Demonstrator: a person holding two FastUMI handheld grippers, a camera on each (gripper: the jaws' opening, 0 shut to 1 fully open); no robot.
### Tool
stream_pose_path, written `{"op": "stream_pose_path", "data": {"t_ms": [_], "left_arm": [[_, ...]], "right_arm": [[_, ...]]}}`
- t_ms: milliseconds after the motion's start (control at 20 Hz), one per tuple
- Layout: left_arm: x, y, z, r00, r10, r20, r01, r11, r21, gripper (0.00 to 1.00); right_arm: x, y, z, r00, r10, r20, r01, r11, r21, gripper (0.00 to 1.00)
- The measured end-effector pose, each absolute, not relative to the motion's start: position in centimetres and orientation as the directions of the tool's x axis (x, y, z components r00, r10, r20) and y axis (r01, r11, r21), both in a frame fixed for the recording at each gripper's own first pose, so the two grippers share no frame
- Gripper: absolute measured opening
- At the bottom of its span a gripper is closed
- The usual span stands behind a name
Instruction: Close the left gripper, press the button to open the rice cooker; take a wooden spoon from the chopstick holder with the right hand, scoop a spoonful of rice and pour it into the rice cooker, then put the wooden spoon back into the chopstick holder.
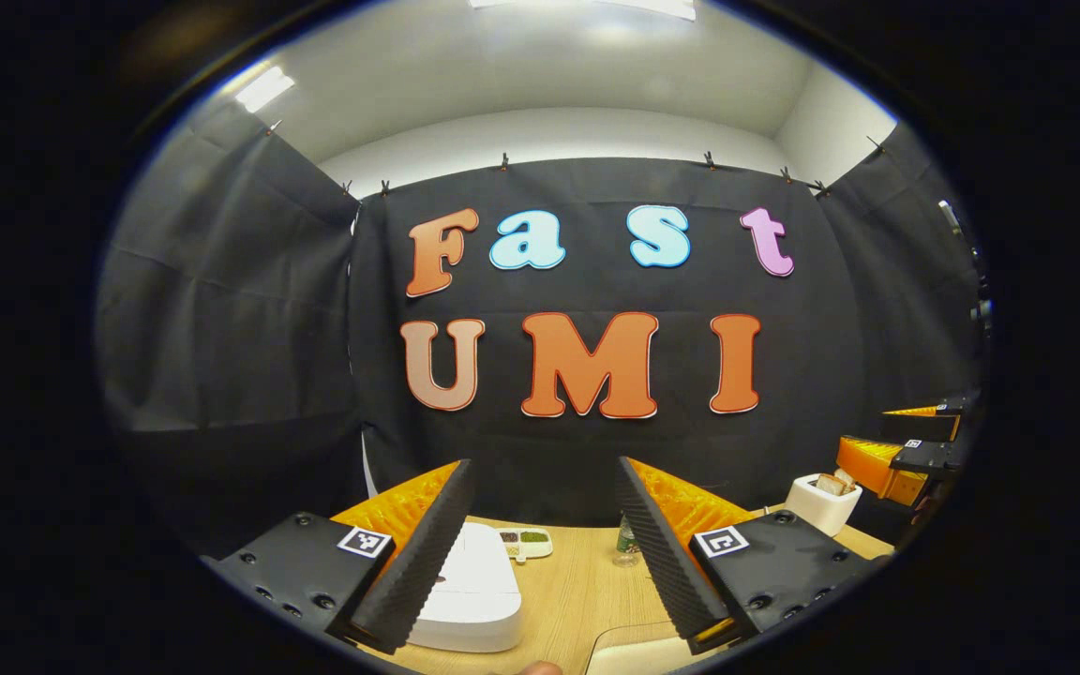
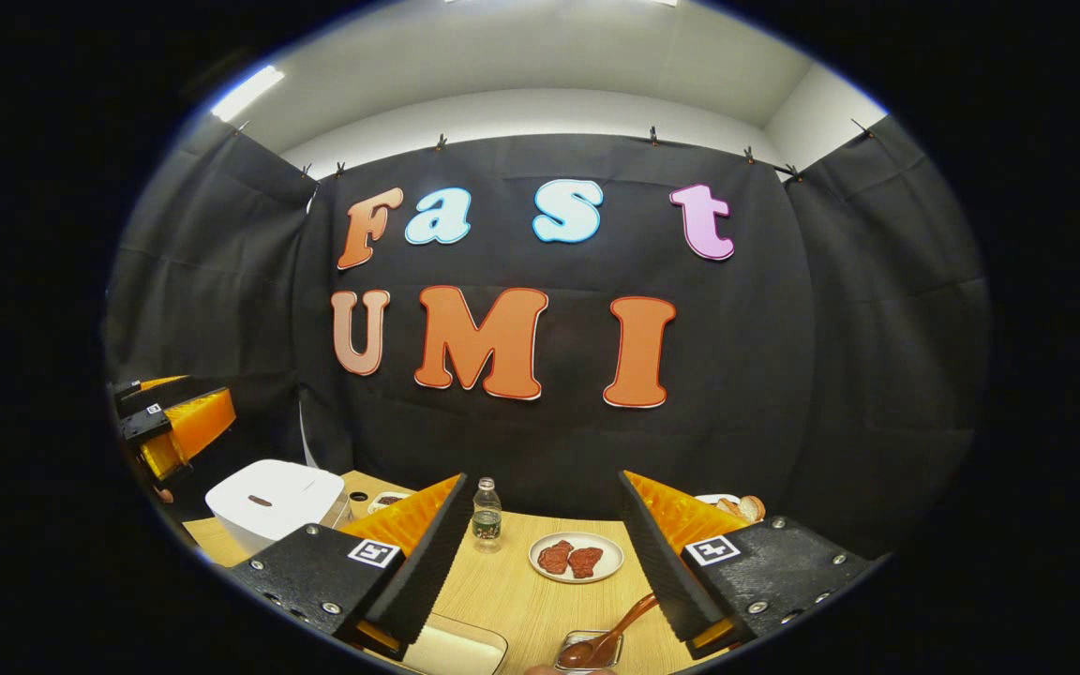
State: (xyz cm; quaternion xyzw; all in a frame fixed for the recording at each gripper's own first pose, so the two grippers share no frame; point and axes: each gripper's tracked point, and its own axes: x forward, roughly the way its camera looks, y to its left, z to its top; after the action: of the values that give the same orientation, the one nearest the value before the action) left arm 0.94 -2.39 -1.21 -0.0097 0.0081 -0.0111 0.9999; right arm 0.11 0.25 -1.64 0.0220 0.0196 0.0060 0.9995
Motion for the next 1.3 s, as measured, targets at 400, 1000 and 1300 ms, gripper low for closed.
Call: {"op": "stream_pose_path", "data": {"t_ms": [400,1000,1300], "left_arm": [[1.4,-1.7,-1.7,0.999,-0.03,-0.021,0.03,1.0,-0.008,1.0],[2.3,0.0,-2.2,1.0,0.008,-0.024,-0.008,1.0,0.003,1.0],[3.6,3.1,-4.1,0.99,0.122,-0.076,-0.121,0.993,0.013,1.0]], "right_arm": [[0.8,2.0,-2.2,0.998,0.028,-0.055,-0.026,0.999,0.036,0.95],[1.7,2.6,-2.0,0.999,0.026,-0.038,-0.025,1.0,0.017,0.95],[1.8,1.7,-2.7,0.998,0.028,-0.05,-0.028,1.0,0.009,0.95]]}}
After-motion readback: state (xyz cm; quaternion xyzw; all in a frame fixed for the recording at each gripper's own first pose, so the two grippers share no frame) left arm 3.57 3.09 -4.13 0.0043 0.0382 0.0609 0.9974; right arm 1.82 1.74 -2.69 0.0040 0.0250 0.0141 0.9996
